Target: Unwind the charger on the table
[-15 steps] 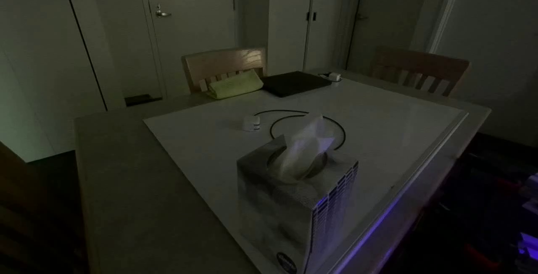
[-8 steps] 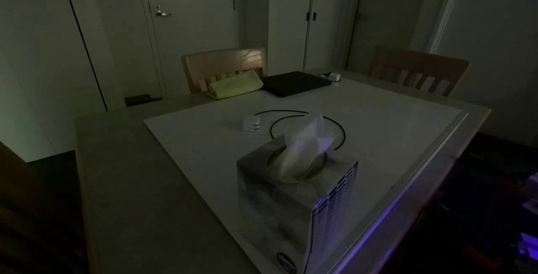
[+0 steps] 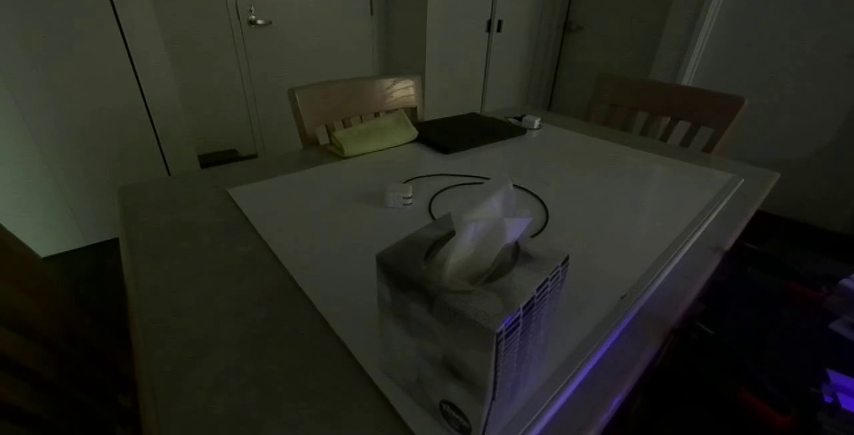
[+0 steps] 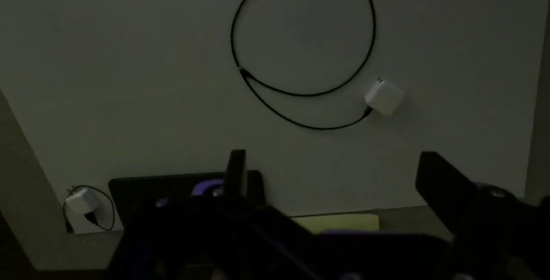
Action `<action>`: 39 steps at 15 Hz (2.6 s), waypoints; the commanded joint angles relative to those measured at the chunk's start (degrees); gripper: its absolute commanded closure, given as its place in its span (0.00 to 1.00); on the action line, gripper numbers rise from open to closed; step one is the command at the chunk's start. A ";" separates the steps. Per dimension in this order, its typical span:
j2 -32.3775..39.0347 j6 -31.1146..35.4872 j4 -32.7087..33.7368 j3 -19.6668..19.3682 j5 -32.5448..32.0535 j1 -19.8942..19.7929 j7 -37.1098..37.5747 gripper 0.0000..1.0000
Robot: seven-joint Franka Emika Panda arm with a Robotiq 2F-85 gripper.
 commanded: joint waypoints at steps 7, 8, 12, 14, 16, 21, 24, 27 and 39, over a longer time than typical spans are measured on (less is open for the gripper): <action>13.76 12.35 6.77 -3.23 6.82 2.71 9.10 0.00; 15.57 12.35 7.76 -3.70 6.60 2.77 8.51 0.00; 23.12 9.89 13.41 -5.47 7.11 2.95 5.70 0.00; 25.81 8.33 15.99 -5.89 8.08 2.80 2.92 0.00; 24.03 10.72 12.84 -6.85 7.51 3.62 4.15 0.00; 24.92 10.64 13.78 -7.42 7.13 4.32 4.31 0.00; 27.50 7.98 16.38 -7.35 7.35 5.39 4.66 0.00; 29.47 6.58 17.69 -7.09 7.16 6.65 4.35 0.00; 39.94 9.84 23.56 -6.71 8.56 9.88 2.64 0.00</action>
